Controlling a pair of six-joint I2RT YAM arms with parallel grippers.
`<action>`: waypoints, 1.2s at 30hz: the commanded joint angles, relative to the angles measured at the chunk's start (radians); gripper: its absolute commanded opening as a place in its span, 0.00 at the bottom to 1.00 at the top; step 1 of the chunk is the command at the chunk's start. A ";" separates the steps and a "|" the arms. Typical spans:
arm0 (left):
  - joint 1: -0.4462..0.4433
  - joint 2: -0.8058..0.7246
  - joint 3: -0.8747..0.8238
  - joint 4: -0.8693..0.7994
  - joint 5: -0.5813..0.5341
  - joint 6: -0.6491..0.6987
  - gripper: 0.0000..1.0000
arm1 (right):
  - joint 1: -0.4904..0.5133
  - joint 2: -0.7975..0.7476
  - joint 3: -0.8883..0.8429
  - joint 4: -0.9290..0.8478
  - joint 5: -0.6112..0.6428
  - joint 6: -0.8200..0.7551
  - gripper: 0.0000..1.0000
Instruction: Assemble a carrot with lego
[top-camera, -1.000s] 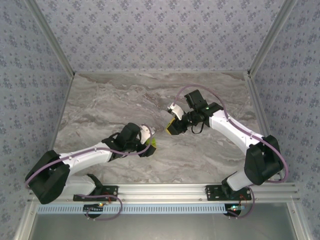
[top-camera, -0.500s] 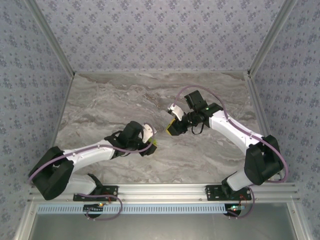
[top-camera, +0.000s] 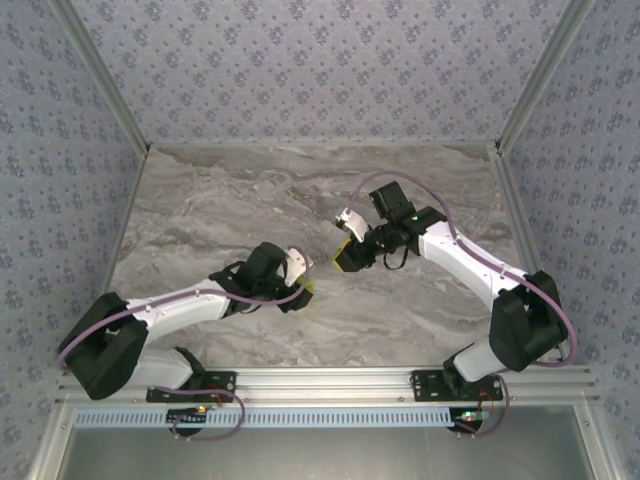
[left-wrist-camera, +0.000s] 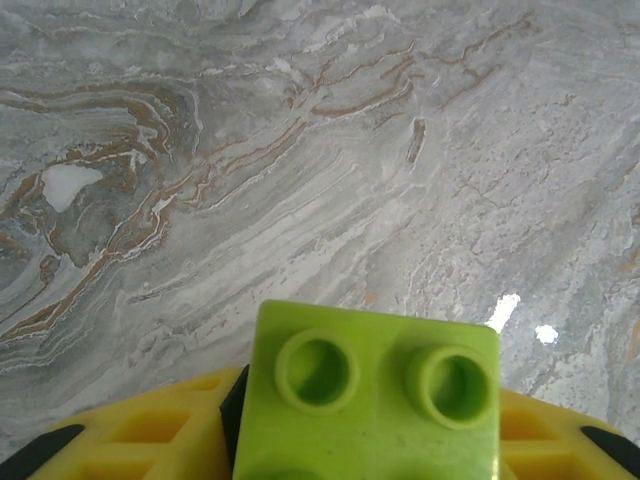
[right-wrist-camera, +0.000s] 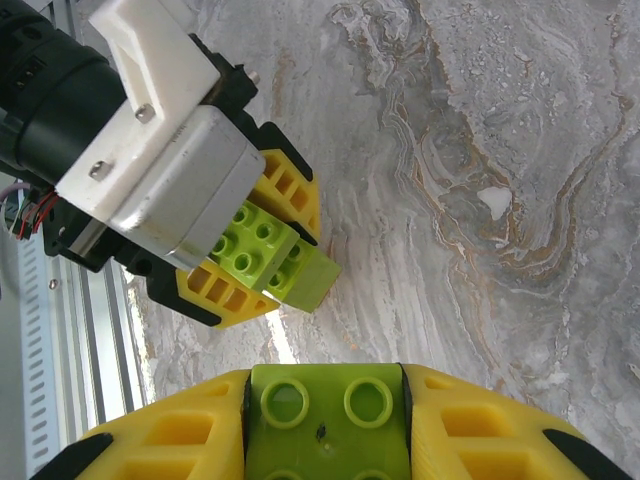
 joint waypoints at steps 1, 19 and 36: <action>-0.006 -0.067 -0.020 0.013 -0.004 -0.012 0.44 | -0.001 -0.022 -0.010 -0.012 -0.008 0.001 0.24; -0.006 -0.076 -0.033 0.023 -0.018 -0.042 0.67 | 0.000 -0.023 -0.006 -0.015 -0.009 -0.001 0.24; -0.073 -0.008 -0.004 0.023 -0.073 -0.015 0.62 | -0.002 -0.018 -0.008 -0.014 -0.007 -0.001 0.24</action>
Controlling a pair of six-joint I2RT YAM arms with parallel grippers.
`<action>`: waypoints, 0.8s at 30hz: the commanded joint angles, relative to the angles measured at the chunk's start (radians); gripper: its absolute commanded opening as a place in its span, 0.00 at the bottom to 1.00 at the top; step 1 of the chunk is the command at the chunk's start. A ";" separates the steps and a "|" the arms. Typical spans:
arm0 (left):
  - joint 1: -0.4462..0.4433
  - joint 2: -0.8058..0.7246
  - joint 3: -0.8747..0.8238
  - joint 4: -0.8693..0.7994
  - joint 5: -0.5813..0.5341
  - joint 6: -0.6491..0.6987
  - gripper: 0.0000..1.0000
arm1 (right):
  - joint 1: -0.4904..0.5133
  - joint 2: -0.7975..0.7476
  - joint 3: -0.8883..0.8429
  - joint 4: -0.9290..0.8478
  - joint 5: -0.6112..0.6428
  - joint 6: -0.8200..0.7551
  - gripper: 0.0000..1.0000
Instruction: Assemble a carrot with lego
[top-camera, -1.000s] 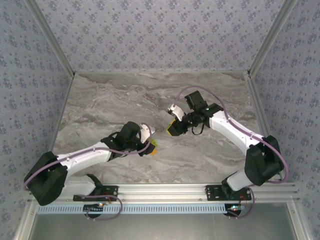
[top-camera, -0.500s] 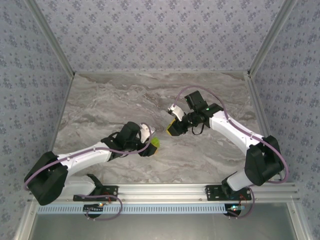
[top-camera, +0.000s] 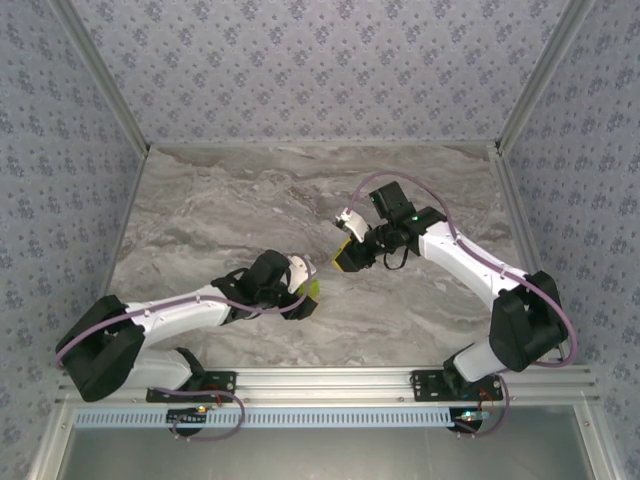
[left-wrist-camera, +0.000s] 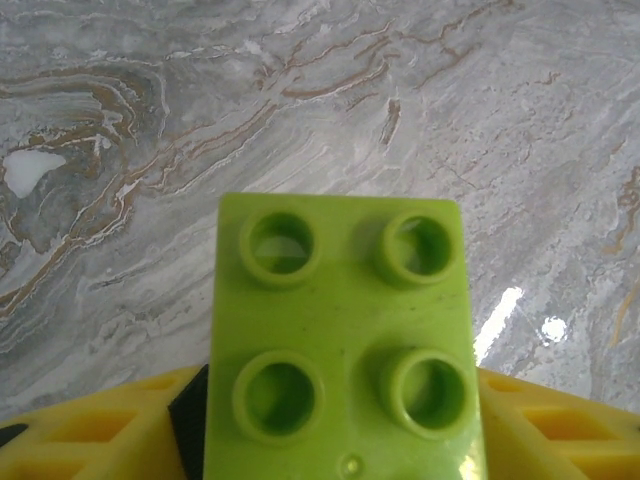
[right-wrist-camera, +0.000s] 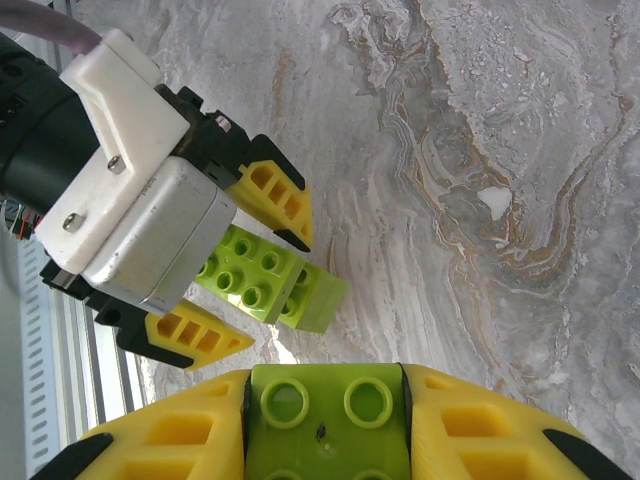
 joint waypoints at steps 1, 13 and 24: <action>-0.008 0.000 0.021 0.013 -0.017 0.015 0.61 | -0.002 -0.017 -0.009 -0.011 -0.008 0.000 0.24; -0.008 -0.050 -0.005 0.044 -0.025 0.025 0.61 | -0.001 0.000 -0.009 -0.009 -0.011 -0.004 0.24; -0.017 -0.065 -0.014 0.052 -0.016 0.030 0.53 | -0.003 0.003 0.003 -0.021 -0.009 -0.005 0.24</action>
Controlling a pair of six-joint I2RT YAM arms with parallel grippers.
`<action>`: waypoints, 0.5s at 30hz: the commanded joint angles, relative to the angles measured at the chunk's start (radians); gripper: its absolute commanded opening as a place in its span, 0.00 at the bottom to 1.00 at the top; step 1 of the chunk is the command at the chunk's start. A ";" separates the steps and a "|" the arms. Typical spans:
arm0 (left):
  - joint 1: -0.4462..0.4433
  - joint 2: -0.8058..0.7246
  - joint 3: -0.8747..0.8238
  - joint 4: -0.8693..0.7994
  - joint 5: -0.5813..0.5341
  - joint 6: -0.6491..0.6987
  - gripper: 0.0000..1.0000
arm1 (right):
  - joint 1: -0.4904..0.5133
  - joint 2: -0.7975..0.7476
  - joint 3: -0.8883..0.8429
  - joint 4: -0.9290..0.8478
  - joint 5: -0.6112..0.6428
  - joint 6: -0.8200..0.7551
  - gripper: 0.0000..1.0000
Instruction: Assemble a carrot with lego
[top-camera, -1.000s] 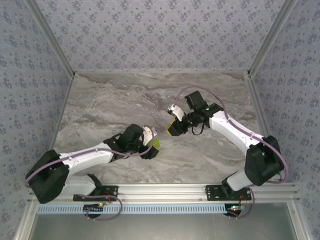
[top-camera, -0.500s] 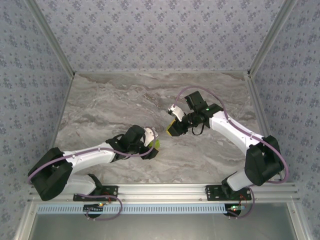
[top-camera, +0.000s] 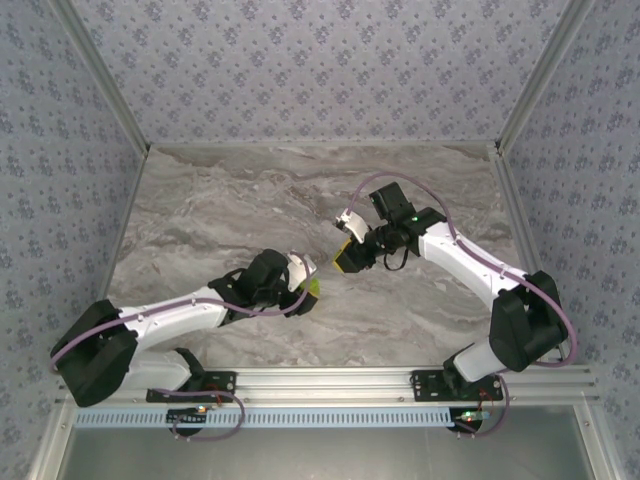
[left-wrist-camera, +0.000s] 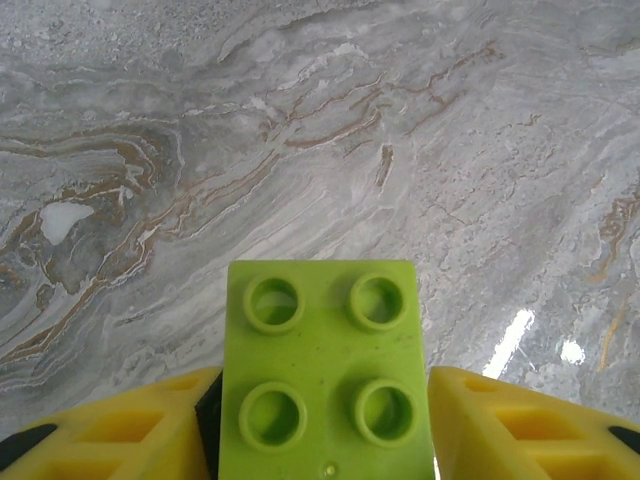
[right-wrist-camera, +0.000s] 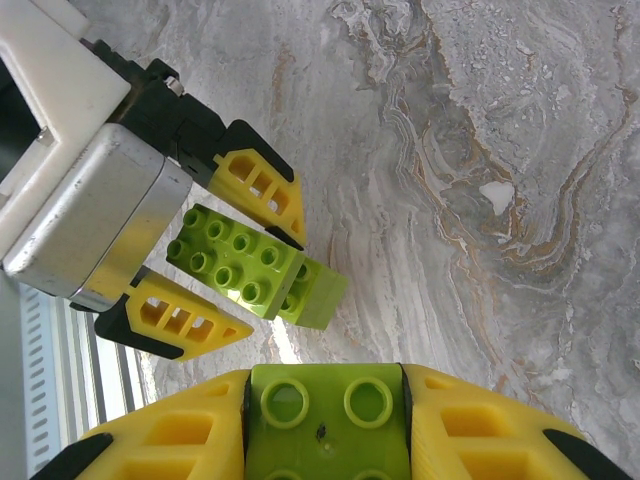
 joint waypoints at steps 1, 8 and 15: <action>-0.007 -0.024 -0.013 0.022 0.005 0.014 0.52 | -0.001 0.003 0.011 -0.020 -0.007 -0.005 0.24; -0.009 0.018 0.008 0.006 0.010 0.014 0.52 | -0.003 0.001 0.017 -0.024 -0.008 -0.005 0.24; -0.025 0.010 -0.009 0.029 -0.020 -0.016 0.59 | -0.002 -0.001 0.011 -0.023 -0.013 -0.005 0.24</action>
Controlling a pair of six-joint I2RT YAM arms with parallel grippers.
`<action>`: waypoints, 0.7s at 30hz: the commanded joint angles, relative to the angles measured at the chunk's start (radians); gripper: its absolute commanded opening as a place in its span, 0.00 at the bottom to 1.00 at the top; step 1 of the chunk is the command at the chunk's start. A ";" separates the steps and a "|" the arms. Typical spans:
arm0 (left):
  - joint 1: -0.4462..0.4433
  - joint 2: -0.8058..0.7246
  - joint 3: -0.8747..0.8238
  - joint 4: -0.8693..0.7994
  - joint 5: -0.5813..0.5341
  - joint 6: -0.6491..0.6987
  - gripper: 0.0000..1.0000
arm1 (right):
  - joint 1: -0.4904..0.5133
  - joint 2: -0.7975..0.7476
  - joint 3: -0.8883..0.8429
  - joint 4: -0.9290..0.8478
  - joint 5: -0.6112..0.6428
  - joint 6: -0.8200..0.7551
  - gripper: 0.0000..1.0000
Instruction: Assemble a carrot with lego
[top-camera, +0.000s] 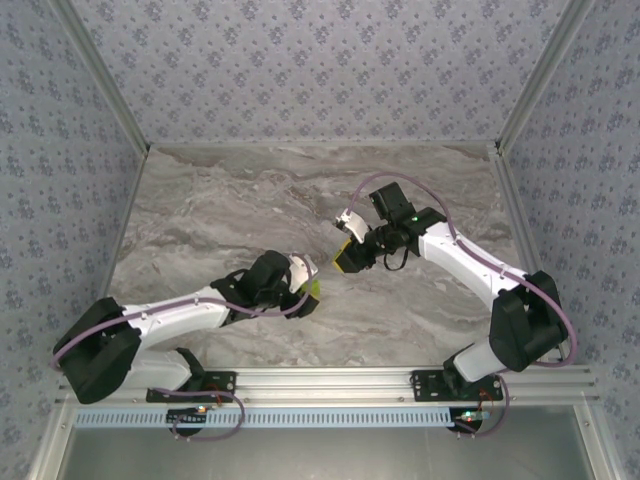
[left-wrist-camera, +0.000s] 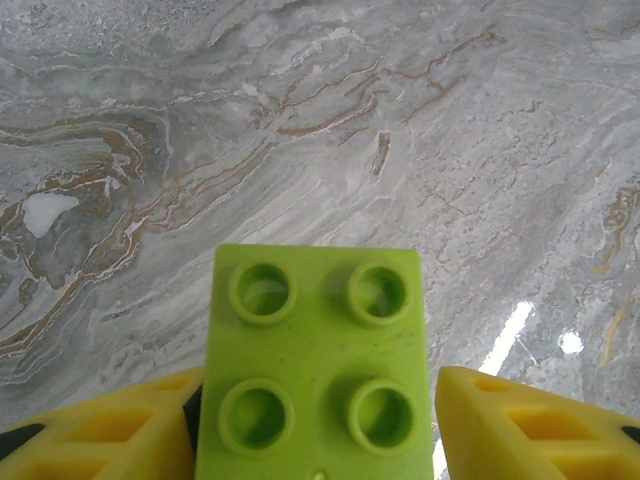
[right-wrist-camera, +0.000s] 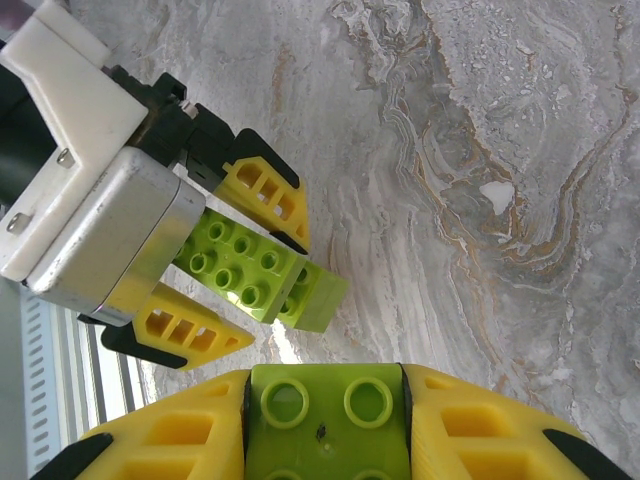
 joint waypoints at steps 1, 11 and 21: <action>-0.016 -0.016 -0.015 0.039 -0.027 -0.016 0.58 | -0.002 -0.001 0.011 -0.022 -0.013 -0.005 0.24; -0.019 -0.030 -0.026 0.053 -0.042 -0.012 0.51 | -0.003 -0.001 0.014 -0.024 -0.013 -0.005 0.24; -0.019 -0.023 -0.022 0.052 -0.021 -0.008 0.33 | -0.002 -0.006 0.013 -0.024 -0.014 -0.006 0.24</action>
